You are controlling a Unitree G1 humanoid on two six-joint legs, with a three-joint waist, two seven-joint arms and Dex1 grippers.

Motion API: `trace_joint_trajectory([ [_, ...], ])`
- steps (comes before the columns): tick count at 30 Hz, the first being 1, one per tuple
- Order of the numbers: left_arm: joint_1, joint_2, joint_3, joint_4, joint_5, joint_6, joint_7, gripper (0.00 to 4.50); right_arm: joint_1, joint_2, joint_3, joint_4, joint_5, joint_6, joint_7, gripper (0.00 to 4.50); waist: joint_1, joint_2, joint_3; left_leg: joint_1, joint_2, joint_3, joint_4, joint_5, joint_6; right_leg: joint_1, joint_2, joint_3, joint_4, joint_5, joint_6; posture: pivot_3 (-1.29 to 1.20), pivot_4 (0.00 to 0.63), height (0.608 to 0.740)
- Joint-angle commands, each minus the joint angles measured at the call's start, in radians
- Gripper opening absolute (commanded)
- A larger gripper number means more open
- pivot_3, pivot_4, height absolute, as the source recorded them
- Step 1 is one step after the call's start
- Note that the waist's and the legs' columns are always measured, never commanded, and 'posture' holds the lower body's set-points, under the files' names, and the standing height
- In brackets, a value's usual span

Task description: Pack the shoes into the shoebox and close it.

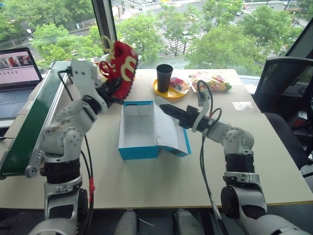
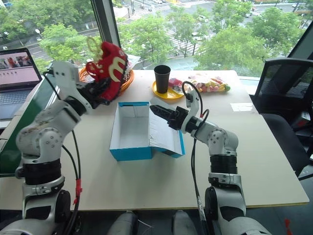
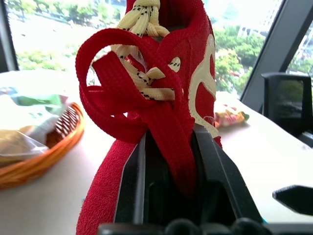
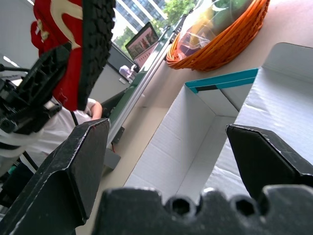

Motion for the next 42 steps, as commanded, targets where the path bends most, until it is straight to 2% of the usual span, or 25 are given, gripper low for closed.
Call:
trace_joint_trajectory([
  [1,-0.016,-0.034,-0.042,-0.075,-0.009,0.009,0.011,0.16,0.011,0.008,-0.112,-0.050,0.094,0.008,-0.063,4.50,0.001,0.000,0.000,0.000,0.000,0.000,0.000,0.000,0.000,0.001,0.000,0.000,0.000,0.000,0.000,0.00,0.150,0.740],
  [9,-0.001,-0.092,-0.067,-0.047,-0.028,0.043,0.000,0.16,-0.016,0.021,-0.192,-0.099,0.198,0.010,-0.174,4.50,0.004,0.001,0.001,-0.001,0.000,0.000,0.001,0.000,0.000,0.001,0.000,0.000,-0.001,0.000,0.000,0.00,0.150,0.740],
  [13,0.010,-0.137,-0.067,-0.012,-0.037,0.054,0.006,0.16,0.009,-0.013,-0.065,-0.157,0.134,0.026,-0.153,4.50,0.004,0.001,0.001,-0.001,0.000,0.000,0.001,0.000,0.000,0.001,0.000,0.000,-0.001,0.000,0.000,0.00,0.150,0.740],
  [23,-0.020,-0.176,-0.111,0.046,-0.015,0.046,-0.015,0.16,0.011,0.029,-0.028,-0.201,0.144,-0.016,-0.208,4.50,0.015,0.001,0.001,-0.001,0.000,0.000,0.001,0.000,0.000,0.001,0.000,0.000,-0.001,0.000,0.000,0.00,0.150,0.740],
  [32,-0.026,-0.218,-0.122,0.043,-0.022,0.062,-0.008,0.16,-0.046,0.106,-0.007,-0.063,0.111,-0.101,-0.213,4.50,0.017,0.001,0.001,-0.001,0.000,0.000,0.001,0.000,0.000,0.001,0.000,0.000,-0.001,0.000,0.000,0.00,0.150,0.740],
  [38,-0.019,-0.218,-0.112,0.025,-0.029,0.079,-0.002,0.16,-0.065,0.111,-0.021,-0.018,0.111,-0.135,-0.214,4.50,0.024,0.001,0.001,-0.002,-0.001,0.000,0.002,0.000,0.000,0.001,0.000,0.000,-0.002,0.000,0.000,0.00,0.150,0.740],
  [42,-0.018,-0.217,-0.099,0.017,-0.033,0.088,0.004,0.15,-0.070,0.107,-0.028,0.005,0.103,-0.159,-0.214,3.58,0.022,0.001,0.001,-0.002,-0.001,0.000,0.001,0.000,0.000,0.001,0.000,0.000,-0.001,0.000,0.000,0.00,0.150,0.740],
])
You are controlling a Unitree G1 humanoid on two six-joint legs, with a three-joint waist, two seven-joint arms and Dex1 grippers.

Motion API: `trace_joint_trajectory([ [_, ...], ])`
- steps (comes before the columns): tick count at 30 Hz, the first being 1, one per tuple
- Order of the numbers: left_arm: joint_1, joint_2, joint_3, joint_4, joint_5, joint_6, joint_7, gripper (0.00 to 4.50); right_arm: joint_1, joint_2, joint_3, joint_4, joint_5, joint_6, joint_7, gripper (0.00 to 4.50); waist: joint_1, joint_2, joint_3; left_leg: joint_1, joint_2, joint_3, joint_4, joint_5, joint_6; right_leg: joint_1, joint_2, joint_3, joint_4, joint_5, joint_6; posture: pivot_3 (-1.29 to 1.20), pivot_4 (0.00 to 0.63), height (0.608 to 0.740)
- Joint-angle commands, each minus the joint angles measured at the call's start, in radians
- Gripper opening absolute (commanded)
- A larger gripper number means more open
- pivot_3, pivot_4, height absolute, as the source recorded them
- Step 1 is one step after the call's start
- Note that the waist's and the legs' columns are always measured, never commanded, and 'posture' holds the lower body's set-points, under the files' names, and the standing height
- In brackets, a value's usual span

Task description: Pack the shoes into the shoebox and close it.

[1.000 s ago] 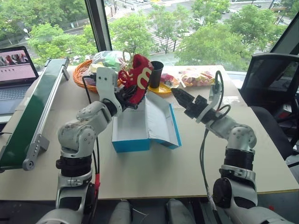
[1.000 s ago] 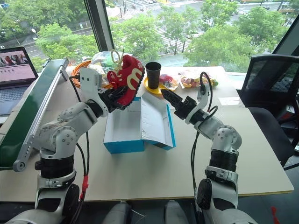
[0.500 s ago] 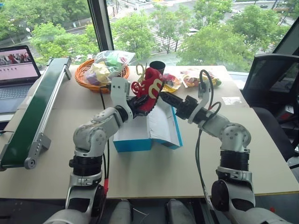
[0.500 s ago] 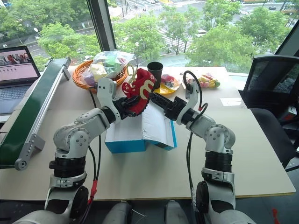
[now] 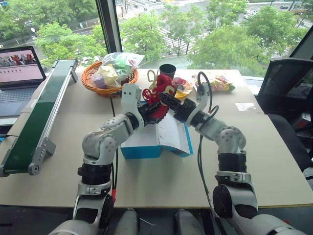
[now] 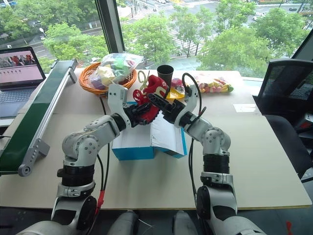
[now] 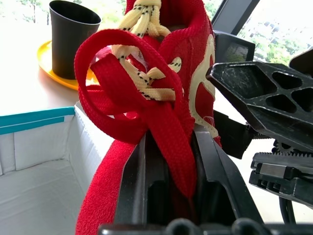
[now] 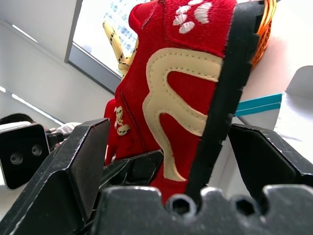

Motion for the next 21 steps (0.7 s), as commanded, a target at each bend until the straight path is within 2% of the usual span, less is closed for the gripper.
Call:
trace_joint_trajectory([
  [1,-0.021,-0.004,0.014,-0.055,-0.021,0.001,-0.003,0.15,-0.039,-0.003,-0.024,-0.005,0.008,-0.049,0.004,3.23,0.000,0.000,0.000,0.000,0.000,0.000,0.000,0.000,0.000,0.000,0.000,0.000,0.000,0.000,0.000,0.00,0.150,0.740],
  [4,-0.017,-0.007,0.020,-0.056,-0.023,0.008,0.004,0.15,-0.046,-0.003,-0.030,0.003,0.013,-0.060,0.002,2.15,-0.003,0.000,0.000,0.000,0.000,0.000,0.000,0.000,0.000,0.000,0.000,0.000,0.000,0.000,0.000,0.00,0.150,0.740],
  [8,-0.007,0.001,0.039,-0.053,-0.037,0.019,-0.002,0.15,-0.061,-0.007,-0.037,0.021,0.009,-0.077,-0.002,0.93,-0.003,0.000,0.000,0.000,0.000,0.000,0.000,0.000,0.000,0.000,0.000,0.000,0.000,0.000,0.000,0.00,0.150,0.740],
  [10,0.013,0.023,0.048,-0.053,-0.052,0.035,-0.026,1.09,-0.073,-0.009,-0.040,0.027,0.011,-0.085,0.002,0.54,-0.003,0.000,0.000,0.000,0.000,0.000,0.000,0.000,0.000,0.000,0.000,0.000,0.000,0.000,0.000,0.00,0.150,0.740],
  [11,0.019,0.031,0.056,-0.054,-0.063,0.042,-0.038,1.28,-0.078,-0.010,-0.039,0.028,0.007,-0.088,-0.001,0.41,-0.003,0.000,0.000,0.000,0.000,0.000,0.000,0.000,0.000,0.000,0.000,0.000,0.000,0.000,0.000,0.00,0.150,0.740],
  [13,0.024,0.074,0.067,-0.060,-0.059,0.044,-0.057,2.13,-0.100,-0.014,-0.042,0.025,0.007,-0.090,-0.015,0.32,-0.003,0.000,0.000,0.000,0.000,0.000,0.000,0.000,0.000,0.000,0.000,0.000,0.000,0.000,0.000,0.00,0.150,0.740],
  [15,0.030,0.153,0.086,-0.062,-0.054,0.048,-0.094,2.68,-0.137,-0.019,-0.040,0.011,0.007,-0.083,-0.042,0.28,-0.004,0.001,0.001,0.000,0.000,0.000,0.000,0.000,0.000,0.000,0.000,0.000,0.000,0.000,0.000,0.00,0.150,0.740],
  [17,0.044,0.238,0.093,-0.057,-0.049,0.048,-0.140,3.43,-0.178,-0.023,-0.035,-0.002,0.008,-0.060,-0.067,0.27,-0.009,0.001,0.001,-0.001,0.000,0.000,-0.001,0.000,0.000,-0.002,0.000,0.000,0.001,0.000,0.000,0.00,0.150,0.740],
  [21,0.084,0.374,0.100,-0.044,-0.023,0.034,-0.200,3.43,-0.257,-0.036,0.059,-0.009,-0.064,0.020,-0.131,0.26,-0.018,0.004,0.003,0.000,0.001,0.000,-0.002,0.000,0.000,-0.003,0.001,0.001,0.001,0.000,0.000,0.00,0.150,0.740],
])
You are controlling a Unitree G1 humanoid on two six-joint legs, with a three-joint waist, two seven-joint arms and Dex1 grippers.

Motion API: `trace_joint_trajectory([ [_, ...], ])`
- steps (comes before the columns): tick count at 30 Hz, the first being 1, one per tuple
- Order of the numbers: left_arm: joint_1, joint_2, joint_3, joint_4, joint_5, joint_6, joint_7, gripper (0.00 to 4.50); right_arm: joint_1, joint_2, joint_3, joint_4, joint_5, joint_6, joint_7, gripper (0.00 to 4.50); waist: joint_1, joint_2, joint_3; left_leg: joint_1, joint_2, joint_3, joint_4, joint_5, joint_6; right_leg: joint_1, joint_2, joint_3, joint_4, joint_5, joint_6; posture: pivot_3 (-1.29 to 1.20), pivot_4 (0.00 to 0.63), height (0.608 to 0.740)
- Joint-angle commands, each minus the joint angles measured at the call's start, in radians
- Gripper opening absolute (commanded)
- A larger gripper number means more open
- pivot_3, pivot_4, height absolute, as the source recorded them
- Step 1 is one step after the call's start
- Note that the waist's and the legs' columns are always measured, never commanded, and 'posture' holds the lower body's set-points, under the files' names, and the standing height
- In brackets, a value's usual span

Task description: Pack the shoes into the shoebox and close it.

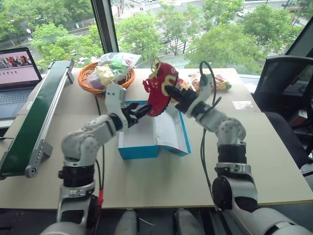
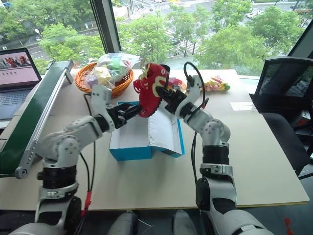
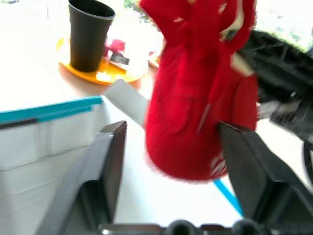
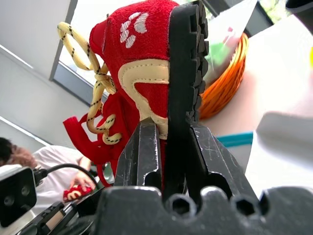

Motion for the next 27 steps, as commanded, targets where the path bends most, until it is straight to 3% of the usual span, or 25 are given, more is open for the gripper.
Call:
trace_joint_trajectory([
  [1,0.028,0.070,0.016,-0.011,0.021,-0.010,-0.047,3.43,-0.075,-0.006,0.079,-0.064,-0.041,0.067,-0.038,0.26,0.000,0.000,0.000,0.000,0.000,0.000,0.000,0.000,0.000,0.000,0.000,0.000,0.000,0.000,0.000,0.00,0.150,0.740],
  [5,0.093,0.138,0.004,-0.014,0.062,-0.017,-0.067,3.43,-0.150,0.030,0.126,-0.084,-0.070,0.209,-0.172,0.26,-0.004,0.000,0.000,0.000,0.000,0.000,-0.001,0.000,0.000,-0.001,0.000,0.000,0.000,0.000,0.000,0.00,0.150,0.740],
  [9,0.135,0.137,0.018,-0.038,0.066,-0.019,-0.065,3.43,-0.210,0.043,0.167,-0.059,-0.150,0.356,-0.305,0.26,0.003,0.001,0.000,-0.002,0.000,0.000,0.000,0.000,0.000,-0.004,0.000,0.000,0.001,0.000,0.000,0.00,0.150,0.740],
  [15,0.180,0.123,0.029,-0.082,0.069,-0.011,-0.038,3.43,-0.204,0.059,0.227,0.006,-0.250,0.437,-0.334,0.26,0.014,0.001,0.000,-0.005,0.000,0.000,0.000,0.000,0.000,-0.007,0.000,0.000,0.001,0.000,0.000,0.00,0.150,0.740],
  [19,0.204,0.098,0.054,-0.121,0.056,-0.001,-0.005,3.43,-0.219,0.077,0.198,0.124,-0.286,0.482,-0.344,0.26,0.015,0.001,0.000,-0.007,0.000,0.000,0.001,0.000,0.000,-0.007,0.000,0.000,0.001,0.000,-0.001,0.00,0.150,0.740],
  [27,0.295,-0.013,0.079,-0.227,0.047,0.020,0.087,3.43,-0.214,0.075,0.214,0.255,-0.392,0.462,-0.337,0.26,0.016,0.001,0.000,-0.007,0.000,0.000,0.000,0.000,0.000,-0.008,0.000,0.000,0.001,0.000,-0.001,0.00,0.150,0.740],
])
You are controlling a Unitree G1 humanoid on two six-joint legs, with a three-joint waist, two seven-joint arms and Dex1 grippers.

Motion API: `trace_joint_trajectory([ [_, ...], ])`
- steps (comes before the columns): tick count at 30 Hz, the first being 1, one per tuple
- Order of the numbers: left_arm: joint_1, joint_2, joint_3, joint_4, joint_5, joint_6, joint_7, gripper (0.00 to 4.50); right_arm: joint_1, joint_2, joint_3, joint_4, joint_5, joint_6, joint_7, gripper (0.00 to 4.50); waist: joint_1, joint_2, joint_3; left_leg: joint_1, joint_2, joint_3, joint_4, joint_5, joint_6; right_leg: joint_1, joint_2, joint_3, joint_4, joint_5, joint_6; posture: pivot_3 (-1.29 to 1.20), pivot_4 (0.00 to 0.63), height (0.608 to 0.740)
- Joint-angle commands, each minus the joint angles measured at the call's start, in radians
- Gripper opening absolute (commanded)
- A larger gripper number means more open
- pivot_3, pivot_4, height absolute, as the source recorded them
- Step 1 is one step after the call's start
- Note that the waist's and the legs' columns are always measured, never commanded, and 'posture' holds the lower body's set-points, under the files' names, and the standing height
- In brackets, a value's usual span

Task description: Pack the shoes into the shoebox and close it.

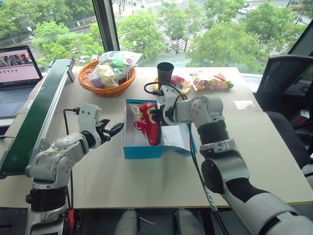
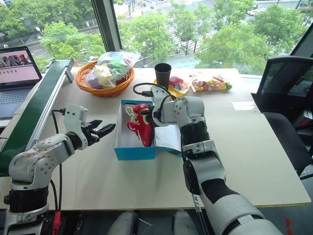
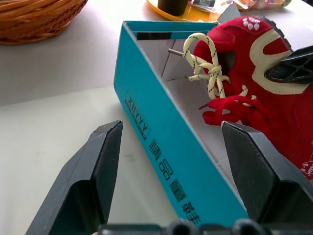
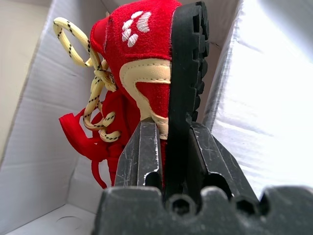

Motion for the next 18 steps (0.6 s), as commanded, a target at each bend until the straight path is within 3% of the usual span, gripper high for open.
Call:
trace_joint_trajectory([
  [1,0.029,-0.032,0.019,-0.076,-0.012,0.006,0.039,3.43,-0.022,-0.005,0.005,0.029,-0.051,-0.029,0.007,0.26,0.001,0.000,0.000,0.000,0.000,0.000,0.000,0.000,0.000,0.000,0.000,0.000,0.000,0.000,0.000,0.00,0.150,0.740],
  [2,0.039,-0.041,0.022,-0.083,-0.012,0.007,0.046,3.43,-0.021,-0.003,0.008,0.043,-0.065,-0.040,0.007,0.26,0.001,0.000,0.000,0.000,0.000,0.000,0.000,0.000,0.000,0.000,0.000,0.000,0.000,0.000,0.000,0.00,0.150,0.740],
  [4,0.052,-0.052,0.033,-0.101,-0.016,0.013,0.060,3.43,-0.018,0.005,0.006,0.062,-0.089,-0.055,0.002,1.26,0.000,0.000,0.000,0.000,0.000,0.000,0.001,0.000,0.000,0.000,0.000,0.000,0.000,0.000,0.000,0.00,0.150,0.740],
  [11,0.059,-0.038,0.053,-0.112,-0.010,0.025,0.067,3.43,-0.037,0.027,-0.021,0.016,-0.105,-0.063,0.010,3.34,0.001,0.000,0.000,0.000,0.000,0.000,0.001,0.000,0.000,0.001,0.000,0.000,0.000,0.000,0.000,0.00,0.150,0.740],
  [14,0.051,-0.015,0.067,-0.098,-0.006,0.025,0.059,3.43,-0.040,0.015,-0.012,-0.054,-0.096,-0.021,0.032,4.46,0.000,0.000,0.000,0.000,0.000,0.000,0.001,0.000,0.000,0.001,0.000,0.000,0.000,0.000,0.000,0.00,0.150,0.740],
  [18,0.048,0.039,0.088,-0.075,0.011,0.018,0.050,3.43,-0.046,-0.029,-0.008,-0.176,-0.089,-0.019,0.072,4.46,0.000,0.000,0.000,0.000,0.000,0.000,0.001,0.000,0.000,0.000,0.000,0.000,0.001,0.000,0.000,0.00,0.150,0.740],
])
